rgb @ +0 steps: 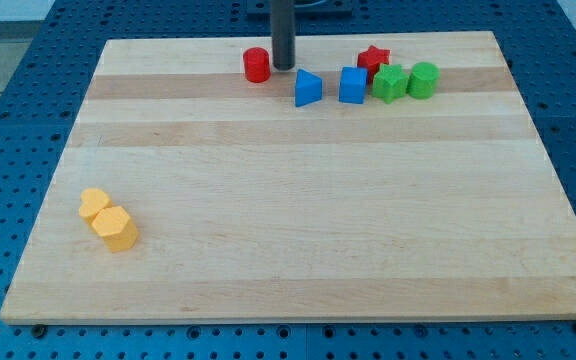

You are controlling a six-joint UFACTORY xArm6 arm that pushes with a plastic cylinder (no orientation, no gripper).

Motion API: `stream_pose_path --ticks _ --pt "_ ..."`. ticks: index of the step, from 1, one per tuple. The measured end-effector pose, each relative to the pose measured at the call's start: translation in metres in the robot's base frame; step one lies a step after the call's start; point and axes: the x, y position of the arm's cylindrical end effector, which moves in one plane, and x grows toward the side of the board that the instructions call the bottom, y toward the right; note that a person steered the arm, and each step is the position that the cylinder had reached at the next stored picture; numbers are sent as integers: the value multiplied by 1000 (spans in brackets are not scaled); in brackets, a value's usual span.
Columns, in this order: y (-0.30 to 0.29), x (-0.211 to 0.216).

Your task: Move the red star to the top of the blue cube

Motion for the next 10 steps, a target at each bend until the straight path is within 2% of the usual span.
stream_pose_path --ticks 1,3,4,5,7,10 --pt "-4 3" --pt "117 -31" --pt "192 -27" --pt "239 -16" --pt "215 -11" --pt "142 -3"
